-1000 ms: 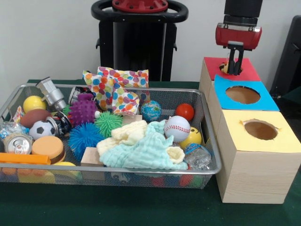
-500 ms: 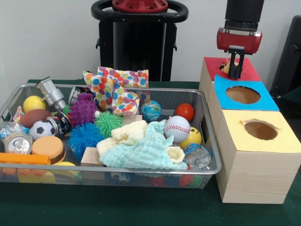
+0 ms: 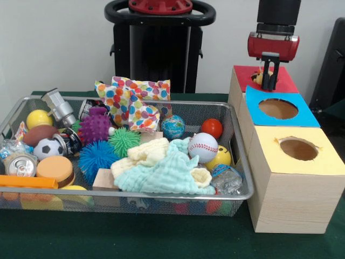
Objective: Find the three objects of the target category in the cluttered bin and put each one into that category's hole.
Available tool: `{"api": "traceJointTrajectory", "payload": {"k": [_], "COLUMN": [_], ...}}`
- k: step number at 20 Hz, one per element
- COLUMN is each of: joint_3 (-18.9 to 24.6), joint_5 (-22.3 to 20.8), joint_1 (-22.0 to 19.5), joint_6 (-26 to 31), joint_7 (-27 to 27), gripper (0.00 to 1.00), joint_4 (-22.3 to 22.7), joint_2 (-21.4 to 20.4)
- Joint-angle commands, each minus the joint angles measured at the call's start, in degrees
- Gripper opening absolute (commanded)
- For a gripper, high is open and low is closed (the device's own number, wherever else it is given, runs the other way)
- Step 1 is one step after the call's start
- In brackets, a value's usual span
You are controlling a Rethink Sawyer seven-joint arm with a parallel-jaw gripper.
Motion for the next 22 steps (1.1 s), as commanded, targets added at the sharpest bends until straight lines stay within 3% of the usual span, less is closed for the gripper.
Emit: {"api": "traceJointTrajectory", "payload": {"k": [1,10,22], "joint_3": [5.7,7.3,7.2], "joint_5": [-1.3,-3.5,-3.8], "joint_1": [-3.7,-6.2,-6.0], "joint_6": [-3.2,-5.9,-8.5], "joint_7": [8.8,8.9,8.9], "gripper": [0.0,0.0,0.0], "joint_4": [3.8,8.8,13.4], "joint_2": [4.3,3.0,2.2]}}
